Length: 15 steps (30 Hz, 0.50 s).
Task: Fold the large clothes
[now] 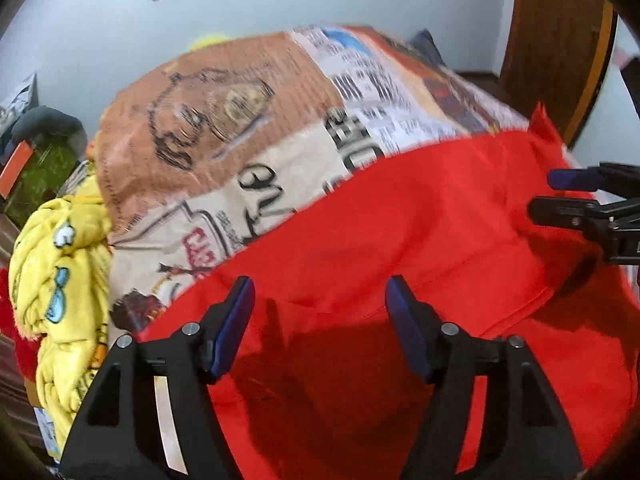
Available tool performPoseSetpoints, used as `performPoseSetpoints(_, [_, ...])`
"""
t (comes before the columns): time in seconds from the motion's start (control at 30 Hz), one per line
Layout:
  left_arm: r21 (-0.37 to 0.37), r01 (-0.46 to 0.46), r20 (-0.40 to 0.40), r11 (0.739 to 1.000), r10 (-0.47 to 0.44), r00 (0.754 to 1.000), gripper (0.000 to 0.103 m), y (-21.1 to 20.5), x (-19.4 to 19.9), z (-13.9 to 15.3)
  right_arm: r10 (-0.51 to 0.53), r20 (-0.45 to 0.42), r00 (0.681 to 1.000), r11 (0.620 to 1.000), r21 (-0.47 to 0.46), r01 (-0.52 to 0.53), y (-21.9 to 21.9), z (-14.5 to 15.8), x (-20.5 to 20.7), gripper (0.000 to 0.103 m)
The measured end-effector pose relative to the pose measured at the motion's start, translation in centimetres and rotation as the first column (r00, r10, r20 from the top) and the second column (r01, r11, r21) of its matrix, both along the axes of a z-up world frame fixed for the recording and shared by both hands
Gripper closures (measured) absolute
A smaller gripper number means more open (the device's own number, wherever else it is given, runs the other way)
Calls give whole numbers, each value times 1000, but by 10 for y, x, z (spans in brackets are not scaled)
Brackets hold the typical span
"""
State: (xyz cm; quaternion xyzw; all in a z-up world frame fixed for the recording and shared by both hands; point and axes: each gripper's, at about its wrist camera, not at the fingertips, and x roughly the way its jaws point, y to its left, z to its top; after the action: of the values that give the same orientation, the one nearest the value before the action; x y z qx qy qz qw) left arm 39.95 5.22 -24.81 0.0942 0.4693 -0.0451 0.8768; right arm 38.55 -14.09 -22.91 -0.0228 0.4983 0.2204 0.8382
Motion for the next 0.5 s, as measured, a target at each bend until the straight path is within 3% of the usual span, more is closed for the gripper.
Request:
performPoseSetpoints(0.1, [11,7,-45,1000,-6,999,32,-4,-2,-23,-6,-53,999,999,-49,4,0,-21,3,33])
performPoseSetpoints(0.2, [13,-3,-24,1000,3,1000,15,1,-15,-28,-19,-69,997,998,-63,15,-14,-32,1,26])
performPoseSetpoints(0.37, [-3,14,-57,1000,-14,998,11,16,-40,-38,-30,-63,998,999,-44,28,-47,-25,-10,24])
performPoseSetpoints(0.5, [-60,-25,-97,998,19,995,7,37,-59,-43,-41,-62,997,998,-57,38,-66,-25,-17,24])
